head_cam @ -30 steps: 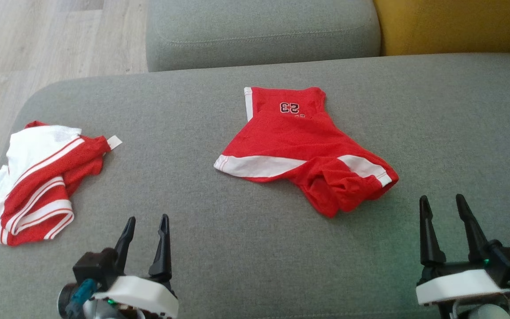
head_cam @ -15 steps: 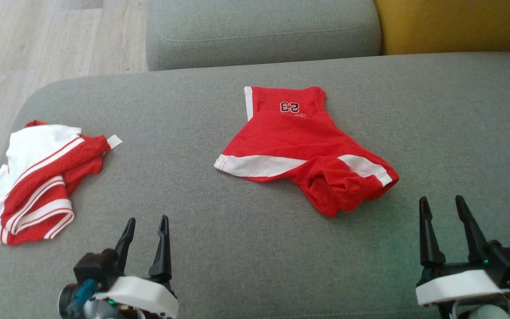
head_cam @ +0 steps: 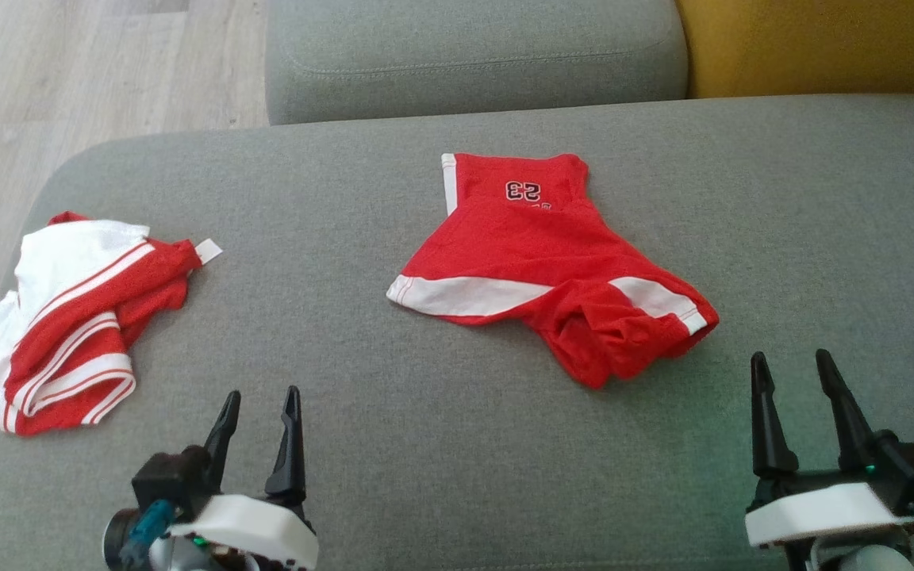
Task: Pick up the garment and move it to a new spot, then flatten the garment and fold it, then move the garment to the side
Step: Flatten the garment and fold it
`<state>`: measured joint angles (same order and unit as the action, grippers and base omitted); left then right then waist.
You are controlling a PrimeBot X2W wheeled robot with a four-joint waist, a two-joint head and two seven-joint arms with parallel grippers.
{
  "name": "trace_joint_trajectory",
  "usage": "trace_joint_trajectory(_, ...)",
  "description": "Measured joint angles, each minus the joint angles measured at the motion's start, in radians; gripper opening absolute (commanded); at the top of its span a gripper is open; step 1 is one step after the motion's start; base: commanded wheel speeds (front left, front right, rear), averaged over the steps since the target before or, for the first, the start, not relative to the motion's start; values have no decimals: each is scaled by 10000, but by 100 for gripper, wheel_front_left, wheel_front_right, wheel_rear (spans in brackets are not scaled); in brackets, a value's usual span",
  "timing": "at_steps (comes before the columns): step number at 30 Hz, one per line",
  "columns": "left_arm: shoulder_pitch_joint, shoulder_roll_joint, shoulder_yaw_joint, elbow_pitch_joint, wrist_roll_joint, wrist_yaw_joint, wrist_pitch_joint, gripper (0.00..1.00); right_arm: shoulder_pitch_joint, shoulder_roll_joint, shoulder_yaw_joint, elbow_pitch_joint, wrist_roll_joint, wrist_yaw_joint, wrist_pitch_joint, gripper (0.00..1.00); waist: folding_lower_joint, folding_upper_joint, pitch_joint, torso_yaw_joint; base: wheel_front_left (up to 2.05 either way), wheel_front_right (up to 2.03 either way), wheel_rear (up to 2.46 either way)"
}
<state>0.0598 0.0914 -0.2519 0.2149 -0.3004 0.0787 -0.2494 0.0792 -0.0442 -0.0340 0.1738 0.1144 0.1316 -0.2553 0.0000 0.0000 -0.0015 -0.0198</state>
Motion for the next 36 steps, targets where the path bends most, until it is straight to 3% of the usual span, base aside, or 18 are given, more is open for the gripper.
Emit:
trace_joint_trajectory(12, -13, -86, 61, -4, 190, -84, 0, 100, -145, 0, 236, 500, 148, -2, 0, 100, 0, 0, 145, 109, 0, 0, 0)
trace_joint_trajectory(17, -81, -125, 42, -10, 278, -148, 0, 100, -847, -2, 1185, 1638, 1214, -2, 4, 100, 0, 0, 368, 300, 0, 0, 0)
trace_joint_trajectory(23, -360, -201, 36, -94, 349, -174, 0, 100, -1925, -10, 2240, 2926, 1733, 0, 52, 100, 0, 0, 712, 631, 0, 0, 0)
trace_joint_trajectory(28, -510, -274, 35, -105, 351, -184, -2, 100, -2747, -19, 2512, 4197, 1866, 0, 59, 100, 0, 0, 991, 941, 0, 0, 0)
trace_joint_trajectory(30, -513, -280, 44, -104, 353, -186, 0, 100, -3052, -21, 2483, 4612, 1789, -2, 59, 53, 0, 0, 1095, 1045, 0, 0, 0)
trace_joint_trajectory(32, -517, -282, 67, -104, 353, -186, 0, 100, -3330, -23, 2408, 4903, 1498, -2, 58, 32, 0, 0, 1194, 1098, 0, 0, 0)
trace_joint_trajectory(33, -519, -284, 84, -105, 353, -186, 0, 100, -3445, -23, 2343, 5005, 1241, 0, 58, 32, 0, 0, 1238, 1104, 0, 0, 0)
trace_joint_trajectory(34, -524, -286, 100, -105, 353, -186, 0, 100, -3533, -23, 2249, 5089, 936, -2, 58, 0, 1, 0, 1271, 1093, 0, 0, 0)
trace_joint_trajectory(36, -529, -291, 138, -107, 376, -186, 0, 100, -3597, -23, 2038, 5145, 616, 0, 48, 0, 0, 0, 1308, 1027, 0, 0, 0)
